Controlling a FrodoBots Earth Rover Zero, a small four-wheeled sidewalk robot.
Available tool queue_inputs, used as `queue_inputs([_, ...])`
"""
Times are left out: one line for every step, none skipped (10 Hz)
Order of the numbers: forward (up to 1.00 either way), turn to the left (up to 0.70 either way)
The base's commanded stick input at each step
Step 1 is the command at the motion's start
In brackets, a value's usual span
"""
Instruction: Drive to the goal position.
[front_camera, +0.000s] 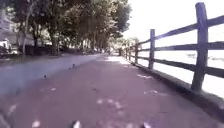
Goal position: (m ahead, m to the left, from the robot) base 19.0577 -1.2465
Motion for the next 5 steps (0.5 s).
queue_inputs([0.70, 0.00])
queue_inputs([0.70, 0.00])
queue_inputs([0.70, 0.00])
queue_inputs([0.70, 0.00])
queue_inputs([0.70, 0.00])
